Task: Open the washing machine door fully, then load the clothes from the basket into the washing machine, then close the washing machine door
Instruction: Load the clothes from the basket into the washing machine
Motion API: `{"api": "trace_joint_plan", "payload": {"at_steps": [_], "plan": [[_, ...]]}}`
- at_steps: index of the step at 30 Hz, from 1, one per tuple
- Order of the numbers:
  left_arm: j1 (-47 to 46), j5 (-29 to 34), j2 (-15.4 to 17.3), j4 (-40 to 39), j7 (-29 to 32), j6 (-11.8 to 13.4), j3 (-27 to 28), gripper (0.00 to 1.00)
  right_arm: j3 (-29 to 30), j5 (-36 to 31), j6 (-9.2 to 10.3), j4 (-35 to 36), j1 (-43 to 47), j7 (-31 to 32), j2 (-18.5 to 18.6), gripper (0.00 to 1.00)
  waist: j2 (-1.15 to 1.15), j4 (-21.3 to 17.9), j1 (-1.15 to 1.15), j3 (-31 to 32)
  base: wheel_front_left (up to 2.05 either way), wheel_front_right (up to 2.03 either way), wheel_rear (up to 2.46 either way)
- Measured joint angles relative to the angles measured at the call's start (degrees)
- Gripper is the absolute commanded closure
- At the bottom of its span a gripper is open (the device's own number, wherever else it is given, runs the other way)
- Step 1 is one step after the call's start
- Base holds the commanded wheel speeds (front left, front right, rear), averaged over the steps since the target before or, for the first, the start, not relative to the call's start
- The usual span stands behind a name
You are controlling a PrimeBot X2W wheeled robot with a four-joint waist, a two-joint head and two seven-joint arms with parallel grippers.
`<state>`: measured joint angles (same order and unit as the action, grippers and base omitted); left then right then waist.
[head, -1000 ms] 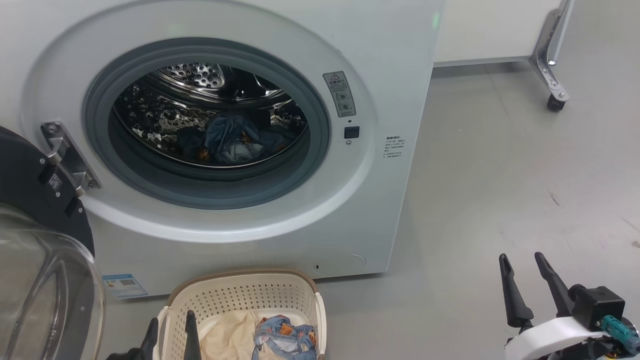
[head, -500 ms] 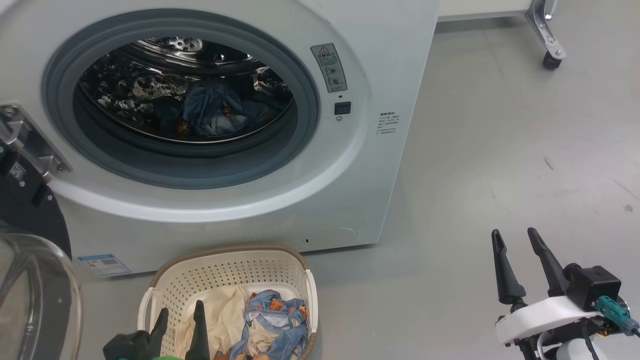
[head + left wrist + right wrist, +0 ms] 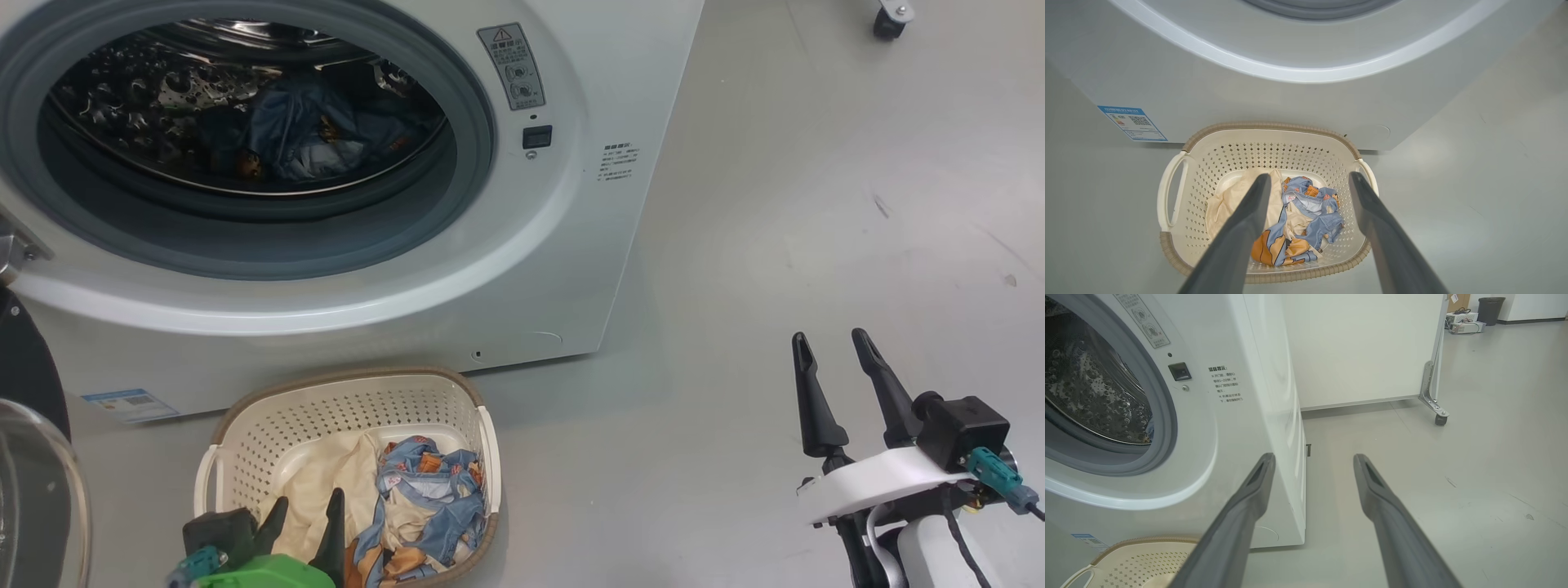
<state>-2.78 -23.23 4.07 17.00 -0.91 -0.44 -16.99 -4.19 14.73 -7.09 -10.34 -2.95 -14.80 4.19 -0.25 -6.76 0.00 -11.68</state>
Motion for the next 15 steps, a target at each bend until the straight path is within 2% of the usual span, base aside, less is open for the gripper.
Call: {"api": "trace_joint_plan", "payload": {"at_steps": [15], "plan": [[-4.43, -2.22, 1.21, 4.45, 5.81, -1.01, 0.53, 0.00, -0.24, -0.13, 0.00, 0.11, -2.49, 0.00, -0.36, 0.00, 0.00, -1.69, 0.00, -4.64, 0.00, 0.00, 0.00]]}}
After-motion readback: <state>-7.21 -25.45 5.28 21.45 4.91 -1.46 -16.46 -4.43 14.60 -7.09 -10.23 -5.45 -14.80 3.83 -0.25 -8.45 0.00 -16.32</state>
